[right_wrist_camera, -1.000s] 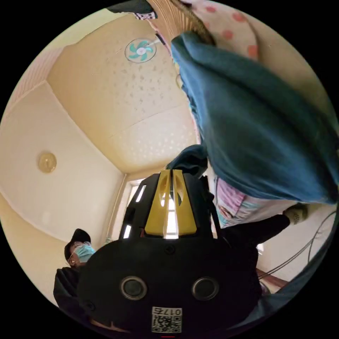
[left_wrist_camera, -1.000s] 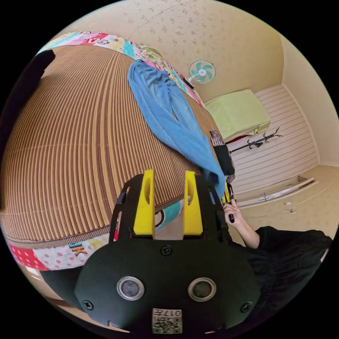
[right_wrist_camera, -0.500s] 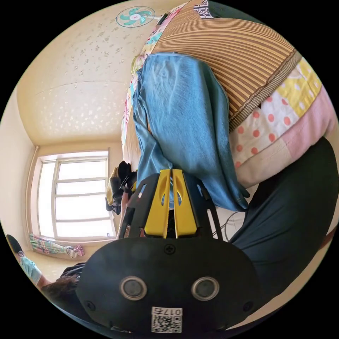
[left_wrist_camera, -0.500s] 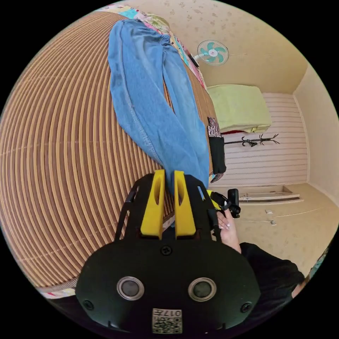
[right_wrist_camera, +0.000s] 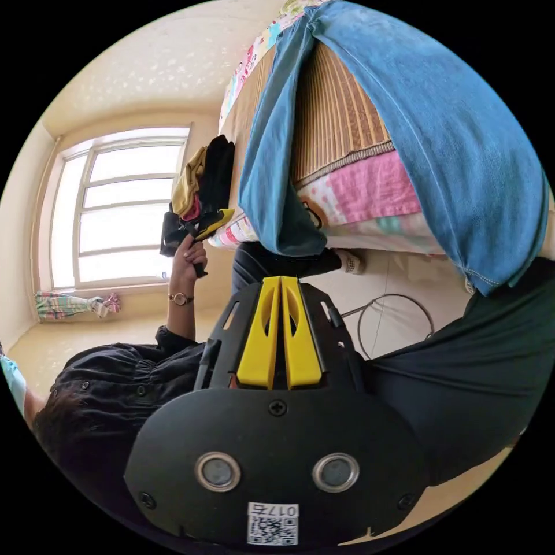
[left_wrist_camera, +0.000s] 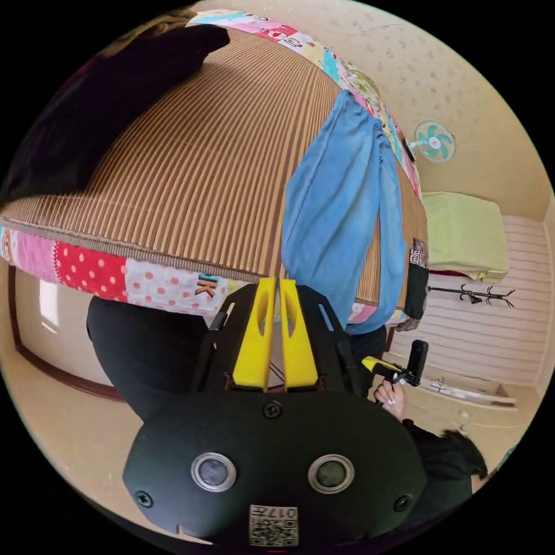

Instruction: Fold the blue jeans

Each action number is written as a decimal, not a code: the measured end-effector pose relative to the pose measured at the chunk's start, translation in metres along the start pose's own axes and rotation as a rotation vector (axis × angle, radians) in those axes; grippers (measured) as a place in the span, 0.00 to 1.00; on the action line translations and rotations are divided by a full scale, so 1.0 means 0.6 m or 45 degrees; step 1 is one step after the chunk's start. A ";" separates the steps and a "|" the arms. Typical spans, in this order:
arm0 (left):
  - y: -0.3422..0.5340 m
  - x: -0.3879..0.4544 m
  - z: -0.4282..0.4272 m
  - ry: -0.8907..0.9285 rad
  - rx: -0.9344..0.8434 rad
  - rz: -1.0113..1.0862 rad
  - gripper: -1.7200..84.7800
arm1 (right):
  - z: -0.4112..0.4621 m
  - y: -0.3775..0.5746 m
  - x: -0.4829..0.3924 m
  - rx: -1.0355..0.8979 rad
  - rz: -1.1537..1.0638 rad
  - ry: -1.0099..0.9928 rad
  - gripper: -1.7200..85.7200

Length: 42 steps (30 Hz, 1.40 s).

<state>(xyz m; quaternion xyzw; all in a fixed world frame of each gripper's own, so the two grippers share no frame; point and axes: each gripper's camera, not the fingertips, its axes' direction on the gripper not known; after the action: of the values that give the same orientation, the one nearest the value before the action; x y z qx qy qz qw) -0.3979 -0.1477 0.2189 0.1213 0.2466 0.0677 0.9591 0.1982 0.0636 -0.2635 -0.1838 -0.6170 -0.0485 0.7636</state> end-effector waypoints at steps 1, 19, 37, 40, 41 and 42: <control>0.012 -0.006 -0.002 0.016 0.024 -0.011 0.04 | -0.025 0.016 0.003 0.075 -0.008 0.015 0.03; 0.109 0.452 0.498 0.062 -0.531 0.645 0.07 | -0.245 0.080 0.115 0.492 0.213 0.251 0.04; 0.175 0.278 0.256 0.145 -0.247 0.548 0.10 | -0.278 0.210 0.091 0.562 0.251 0.540 0.08; 0.175 0.263 0.231 0.210 -0.222 0.514 0.11 | -0.255 0.220 0.102 0.550 0.269 0.669 0.07; 0.176 0.263 0.226 0.252 -0.221 0.503 0.11 | -0.252 0.220 0.104 0.521 0.276 0.696 0.07; 0.177 0.270 0.223 0.307 -0.229 0.505 0.11 | -0.249 0.217 0.105 0.448 0.249 0.666 0.06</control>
<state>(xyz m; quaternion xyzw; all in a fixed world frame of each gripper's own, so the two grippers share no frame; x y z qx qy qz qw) -0.1989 -0.0416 0.2865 0.0726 0.3237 0.2905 0.8975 0.3902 0.1428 -0.2575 -0.0890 -0.3782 0.0868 0.9173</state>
